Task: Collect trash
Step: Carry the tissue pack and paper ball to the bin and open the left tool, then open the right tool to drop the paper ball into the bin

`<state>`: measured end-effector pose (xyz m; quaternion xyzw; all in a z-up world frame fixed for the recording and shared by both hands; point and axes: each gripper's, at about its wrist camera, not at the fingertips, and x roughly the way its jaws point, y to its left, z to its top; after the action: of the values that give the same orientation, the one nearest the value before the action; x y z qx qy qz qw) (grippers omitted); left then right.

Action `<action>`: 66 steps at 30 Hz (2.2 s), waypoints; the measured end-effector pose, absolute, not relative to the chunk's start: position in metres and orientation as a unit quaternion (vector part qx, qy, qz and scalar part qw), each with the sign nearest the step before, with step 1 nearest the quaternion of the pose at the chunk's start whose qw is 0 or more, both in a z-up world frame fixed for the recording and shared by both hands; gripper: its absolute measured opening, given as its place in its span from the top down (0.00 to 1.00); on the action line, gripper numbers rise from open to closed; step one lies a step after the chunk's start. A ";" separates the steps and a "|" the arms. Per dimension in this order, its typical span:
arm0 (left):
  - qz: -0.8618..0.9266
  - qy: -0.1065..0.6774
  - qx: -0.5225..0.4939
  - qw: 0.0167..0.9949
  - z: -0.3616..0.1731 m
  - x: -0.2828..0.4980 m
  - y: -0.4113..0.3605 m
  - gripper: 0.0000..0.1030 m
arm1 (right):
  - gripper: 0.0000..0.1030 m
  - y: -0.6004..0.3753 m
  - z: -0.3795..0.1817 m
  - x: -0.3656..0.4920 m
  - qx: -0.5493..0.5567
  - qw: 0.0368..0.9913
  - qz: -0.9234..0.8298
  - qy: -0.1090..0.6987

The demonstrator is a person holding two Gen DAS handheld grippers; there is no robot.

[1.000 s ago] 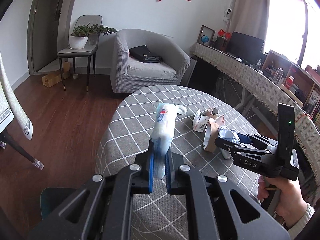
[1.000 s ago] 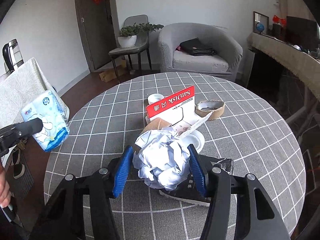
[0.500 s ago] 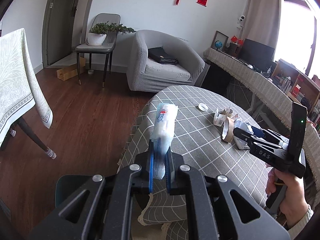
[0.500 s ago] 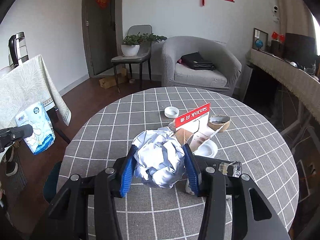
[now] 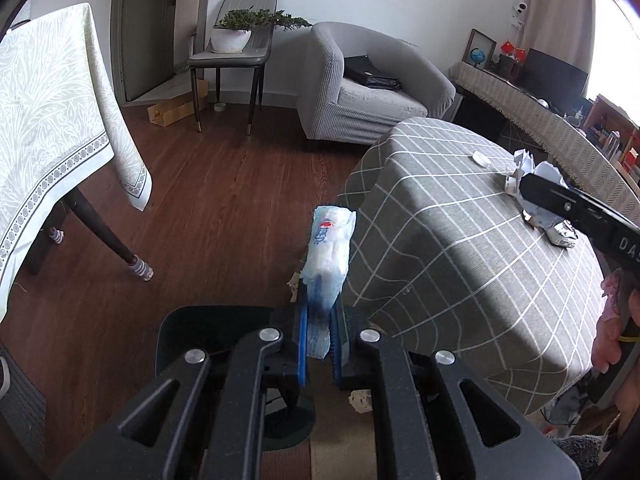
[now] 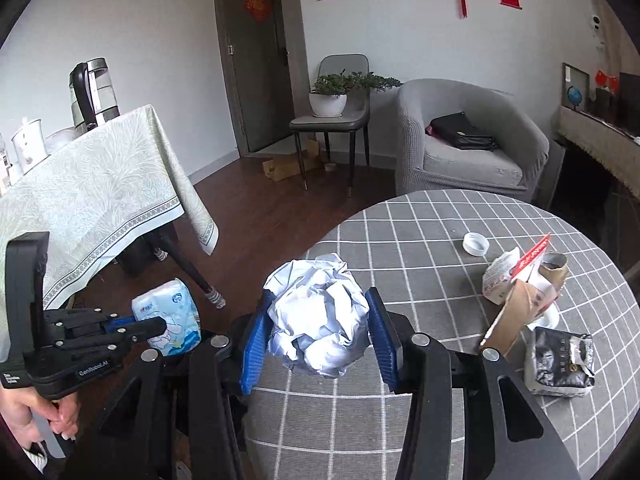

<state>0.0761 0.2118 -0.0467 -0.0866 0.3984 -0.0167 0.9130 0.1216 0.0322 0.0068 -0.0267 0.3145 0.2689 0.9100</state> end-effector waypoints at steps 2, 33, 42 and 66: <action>-0.008 0.409 -0.085 0.909 -0.057 0.076 0.222 0.90 | 0.54 0.046 0.006 0.119 -0.031 0.905 0.281 0.317; 0.049 0.586 -0.048 0.807 -0.194 0.048 0.305 0.69 | 0.54 0.170 -0.037 0.117 -0.045 0.852 0.353 0.384; 0.070 0.551 -0.060 0.829 -0.172 0.037 0.323 0.35 | 0.54 0.197 -0.066 0.122 -0.066 0.840 0.346 0.414; 0.076 0.425 -0.110 0.895 -0.061 0.020 0.338 0.50 | 0.54 0.238 -0.172 0.112 -0.147 0.776 0.327 0.520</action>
<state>0.0201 0.3379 -0.0615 -0.1101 0.4251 0.0755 0.8952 0.1121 0.2381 -0.1717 -0.1472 0.5197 0.3266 0.7756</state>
